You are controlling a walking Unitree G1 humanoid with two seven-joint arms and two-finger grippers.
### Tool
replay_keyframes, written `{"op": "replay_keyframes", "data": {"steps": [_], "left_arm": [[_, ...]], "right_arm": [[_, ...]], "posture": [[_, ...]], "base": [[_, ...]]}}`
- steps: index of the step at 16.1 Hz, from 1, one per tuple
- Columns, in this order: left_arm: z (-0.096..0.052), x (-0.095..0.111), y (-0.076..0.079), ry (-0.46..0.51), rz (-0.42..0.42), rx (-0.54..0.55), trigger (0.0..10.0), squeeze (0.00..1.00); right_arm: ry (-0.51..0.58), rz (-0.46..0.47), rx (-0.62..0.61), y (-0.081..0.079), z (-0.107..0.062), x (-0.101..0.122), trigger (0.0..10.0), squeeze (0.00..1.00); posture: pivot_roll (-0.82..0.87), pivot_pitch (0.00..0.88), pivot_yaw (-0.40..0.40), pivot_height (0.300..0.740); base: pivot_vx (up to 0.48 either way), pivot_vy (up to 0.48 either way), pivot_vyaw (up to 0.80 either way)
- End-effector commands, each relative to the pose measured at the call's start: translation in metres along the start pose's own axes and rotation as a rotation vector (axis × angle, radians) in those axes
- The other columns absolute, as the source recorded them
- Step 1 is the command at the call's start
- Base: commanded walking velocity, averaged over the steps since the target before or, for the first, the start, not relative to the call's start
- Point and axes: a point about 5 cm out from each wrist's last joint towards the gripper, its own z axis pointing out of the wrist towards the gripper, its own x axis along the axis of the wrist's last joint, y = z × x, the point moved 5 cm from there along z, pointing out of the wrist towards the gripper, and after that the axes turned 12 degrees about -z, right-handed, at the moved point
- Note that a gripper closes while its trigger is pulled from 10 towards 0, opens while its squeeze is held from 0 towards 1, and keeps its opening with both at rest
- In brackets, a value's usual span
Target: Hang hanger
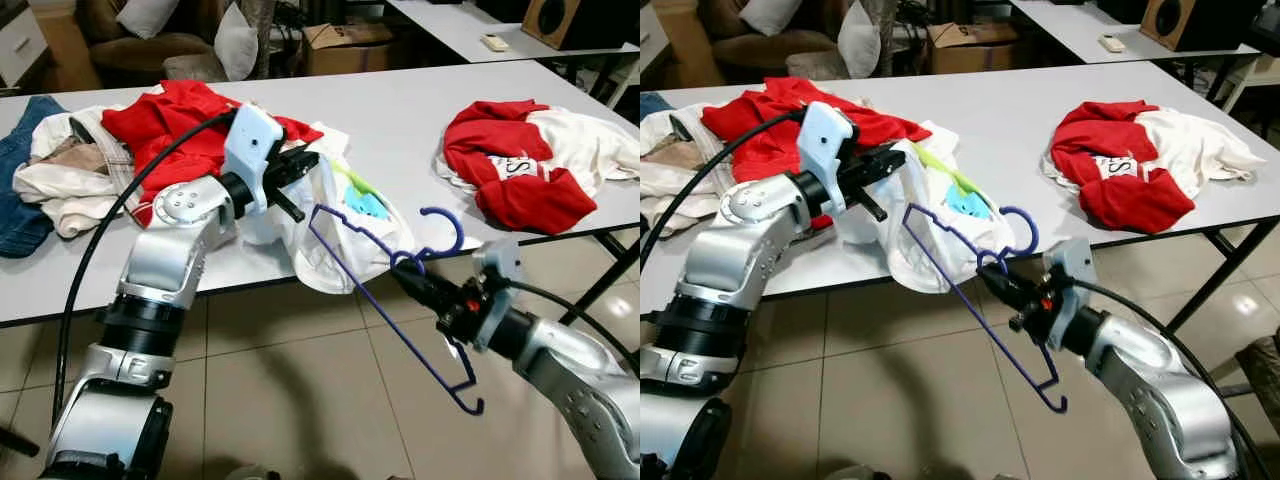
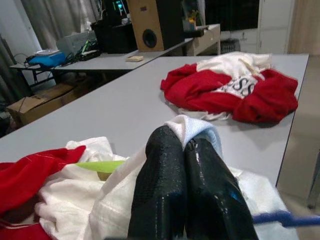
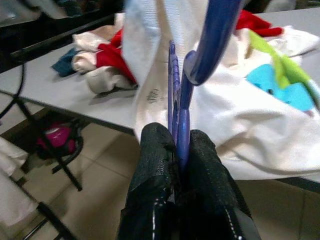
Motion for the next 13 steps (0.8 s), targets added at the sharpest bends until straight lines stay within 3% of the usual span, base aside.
{"op": "replay_keyframes", "data": {"steps": [1,4,7,9,11,13], "left_arm": [[-0.002,0.016,0.001,0.036,0.015,-0.005,0.0,0.0],[-0.014,0.022,-0.005,0.029,0.043,0.013,0.0,0.0],[-0.02,0.037,-0.009,0.073,0.046,0.033,0.0,0.0],[-0.021,0.047,-0.004,0.107,0.033,0.009,0.0,0.0],[-0.023,0.033,-0.005,0.044,0.064,0.012,0.0,0.0],[-0.027,0.002,-0.017,-0.079,0.125,0.071,0.0,0.0]], "right_arm": [[-0.031,0.003,-0.032,0.003,0.004,-0.005,10.0,0.0],[-0.096,0.082,-0.238,0.031,0.007,-0.023,10.0,0.0],[-0.178,0.079,-0.196,0.021,0.009,-0.038,10.0,0.0],[-0.195,0.08,-0.259,0.029,0.008,-0.042,10.0,0.0],[-0.054,0.125,-0.29,0.037,0.01,-0.019,10.0,0.0],[0.182,0.226,-0.217,0.03,0.008,0.023,10.0,0.0]], "posture": [[-0.15,0.0,-0.002,0.74],[-0.14,0.0,-0.005,0.74],[-0.14,0.0,-0.007,0.74],[-0.14,0.0,-0.007,0.74],[-0.14,0.0,-0.007,0.74],[-0.14,0.0,-0.008,0.74]], "base": [[0.0,0.0,0.0],[0.0,0.0,0.0],[0.0,0.0,0.0],[0.0,0.0,0.0],[0.0,0.0,0.0],[0.0,0.0,0.0]]}}
